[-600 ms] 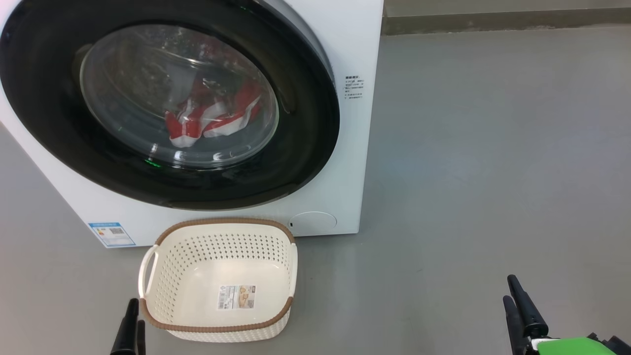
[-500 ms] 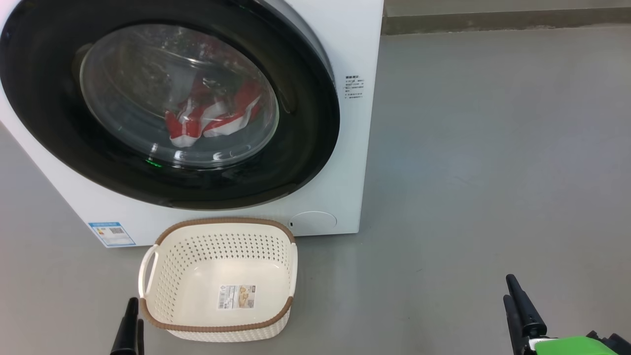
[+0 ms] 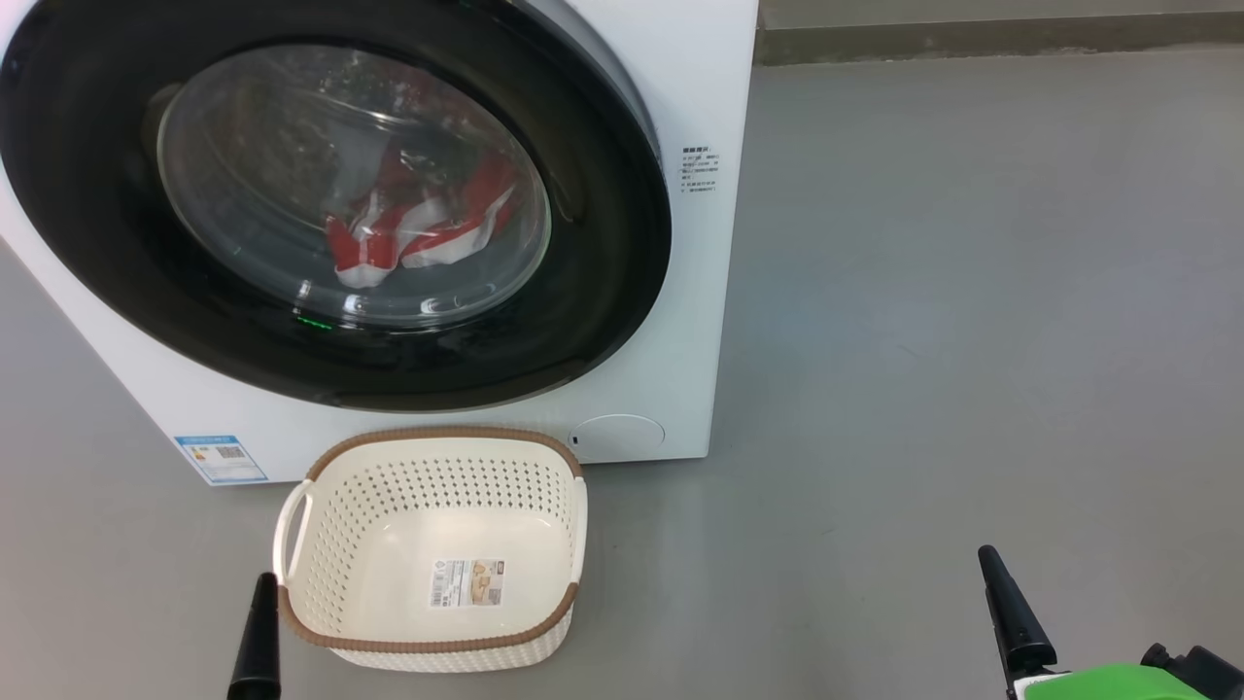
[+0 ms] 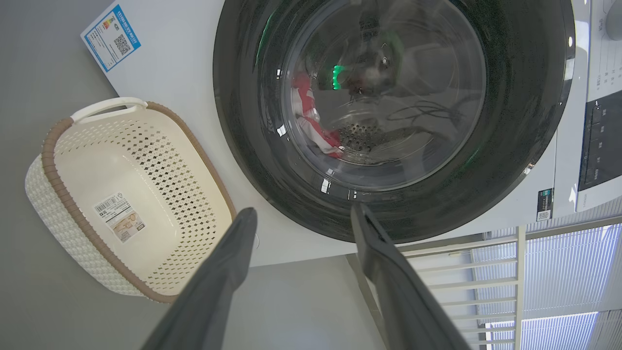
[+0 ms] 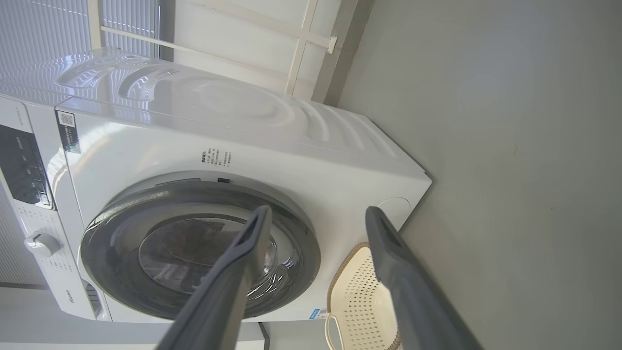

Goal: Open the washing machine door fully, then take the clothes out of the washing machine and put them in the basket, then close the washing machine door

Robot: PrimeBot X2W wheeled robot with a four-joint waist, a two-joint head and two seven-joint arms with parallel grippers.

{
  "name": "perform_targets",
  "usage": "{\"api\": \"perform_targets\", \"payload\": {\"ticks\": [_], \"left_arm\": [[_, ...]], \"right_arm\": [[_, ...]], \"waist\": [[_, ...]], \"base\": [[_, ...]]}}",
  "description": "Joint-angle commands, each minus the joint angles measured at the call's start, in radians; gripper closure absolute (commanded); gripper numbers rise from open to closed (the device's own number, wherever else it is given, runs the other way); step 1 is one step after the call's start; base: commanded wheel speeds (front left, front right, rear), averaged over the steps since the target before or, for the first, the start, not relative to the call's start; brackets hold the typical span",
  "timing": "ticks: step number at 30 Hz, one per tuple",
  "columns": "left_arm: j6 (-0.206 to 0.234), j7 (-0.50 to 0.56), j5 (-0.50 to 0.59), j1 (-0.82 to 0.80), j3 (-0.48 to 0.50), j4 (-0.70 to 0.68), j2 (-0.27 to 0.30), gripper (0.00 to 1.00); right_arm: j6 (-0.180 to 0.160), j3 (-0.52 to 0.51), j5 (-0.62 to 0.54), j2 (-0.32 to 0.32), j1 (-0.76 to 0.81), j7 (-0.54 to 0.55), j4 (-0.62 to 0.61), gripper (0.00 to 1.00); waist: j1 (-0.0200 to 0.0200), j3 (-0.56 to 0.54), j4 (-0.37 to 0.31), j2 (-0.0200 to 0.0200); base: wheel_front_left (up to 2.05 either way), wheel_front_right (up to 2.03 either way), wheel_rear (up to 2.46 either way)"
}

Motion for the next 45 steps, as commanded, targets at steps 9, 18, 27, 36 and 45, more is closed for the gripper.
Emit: {"api": "perform_targets", "payload": {"ticks": [9, 18, 27, 36, 45], "left_arm": [[-0.004, -0.033, 0.148, -0.008, -0.003, -0.052, 0.017, 0.0], [-0.005, -0.06, 0.271, 0.0, -0.015, -0.067, 0.019, 0.0], [-0.006, -0.086, 0.4, 0.008, -0.035, -0.08, 0.026, 0.0], [-0.007, -0.11, 0.508, 0.014, -0.043, -0.089, 0.03, 0.0], [-0.008, -0.136, 0.642, 0.021, -0.044, -0.094, 0.03, 0.0]], "right_arm": [[0.001, 0.029, -0.125, -0.011, -0.013, -0.036, -0.035, 0.0], [0.001, 0.051, -0.252, -0.021, -0.009, -0.062, -0.041, 0.0], [0.001, 0.068, -0.359, -0.023, -0.002, -0.089, -0.049, 0.0], [0.001, 0.08, -0.45, -0.027, 0.007, -0.112, -0.057, 0.0], [0.001, 0.088, -0.55, -0.034, 0.019, -0.138, -0.065, 0.0]], "waist": [[-0.0001, 0.003, 0.0, 0.0], [-0.0001, 0.004, 0.0, 0.0], [-0.0001, 0.006, 0.002, 0.0], [-0.0001, 0.005, 0.001, 0.0], [-0.0001, 0.005, -0.002, 0.0]], "base": [[0.0, 0.0, 0.0], [0.0, 0.0, 0.0], [0.0, 0.0, 0.0], [0.0, 0.0, 0.0], [0.0, 0.0, 0.0]]}}
